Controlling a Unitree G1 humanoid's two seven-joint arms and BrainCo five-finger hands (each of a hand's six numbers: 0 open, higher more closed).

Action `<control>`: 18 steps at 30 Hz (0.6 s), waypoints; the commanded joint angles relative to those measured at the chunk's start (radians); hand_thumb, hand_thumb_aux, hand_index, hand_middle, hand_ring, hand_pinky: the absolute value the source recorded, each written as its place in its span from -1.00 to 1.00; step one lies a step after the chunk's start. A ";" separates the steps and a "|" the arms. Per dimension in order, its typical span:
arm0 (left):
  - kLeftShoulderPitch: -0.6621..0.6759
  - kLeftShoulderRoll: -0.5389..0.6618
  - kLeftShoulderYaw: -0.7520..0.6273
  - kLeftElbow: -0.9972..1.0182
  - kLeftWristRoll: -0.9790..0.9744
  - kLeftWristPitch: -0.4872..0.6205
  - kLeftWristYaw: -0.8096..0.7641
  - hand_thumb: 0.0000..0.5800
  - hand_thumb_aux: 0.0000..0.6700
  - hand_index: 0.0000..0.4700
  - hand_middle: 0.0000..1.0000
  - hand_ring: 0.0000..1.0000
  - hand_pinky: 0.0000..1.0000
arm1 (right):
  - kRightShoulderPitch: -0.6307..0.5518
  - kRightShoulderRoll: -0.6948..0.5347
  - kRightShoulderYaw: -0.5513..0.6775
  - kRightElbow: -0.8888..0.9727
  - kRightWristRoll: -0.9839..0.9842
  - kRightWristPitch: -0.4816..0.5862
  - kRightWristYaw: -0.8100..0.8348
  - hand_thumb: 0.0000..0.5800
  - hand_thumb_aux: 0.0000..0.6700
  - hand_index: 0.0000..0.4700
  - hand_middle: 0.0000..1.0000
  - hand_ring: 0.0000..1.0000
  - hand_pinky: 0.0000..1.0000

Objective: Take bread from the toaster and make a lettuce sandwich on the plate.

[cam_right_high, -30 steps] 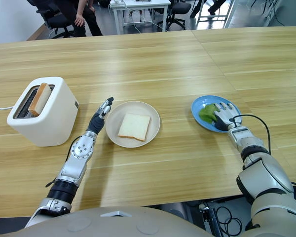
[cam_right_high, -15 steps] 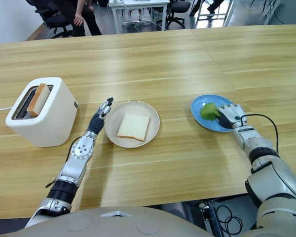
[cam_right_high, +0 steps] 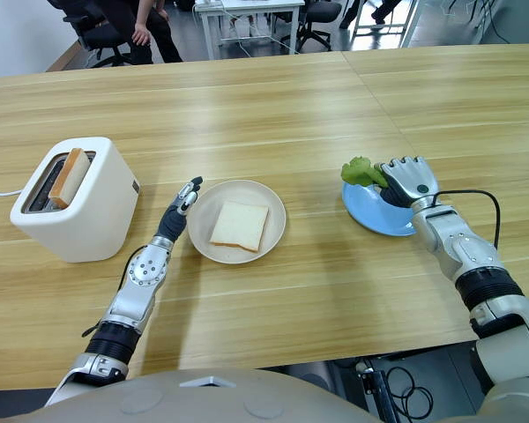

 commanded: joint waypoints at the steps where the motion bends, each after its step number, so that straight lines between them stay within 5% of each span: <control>1: -0.003 -0.001 0.015 0.029 -0.013 -0.001 0.000 -1.00 -1.00 -1.00 -1.00 -1.00 -1.00 | 0.030 0.005 -0.042 -0.101 0.014 0.019 0.046 1.00 1.00 0.96 1.00 1.00 1.00; 8: -0.023 -0.012 0.028 0.070 -0.044 -0.008 -0.010 -1.00 -1.00 -1.00 -1.00 -1.00 -1.00 | 0.016 0.169 -0.019 -0.250 0.025 0.020 0.133 1.00 1.00 0.96 1.00 1.00 1.00; 18: -0.037 -0.008 0.034 0.100 -0.067 -0.013 -0.023 -1.00 -1.00 -1.00 -1.00 -1.00 -1.00 | -0.012 0.433 0.101 -0.178 0.010 -0.017 0.200 1.00 1.00 0.96 1.00 1.00 1.00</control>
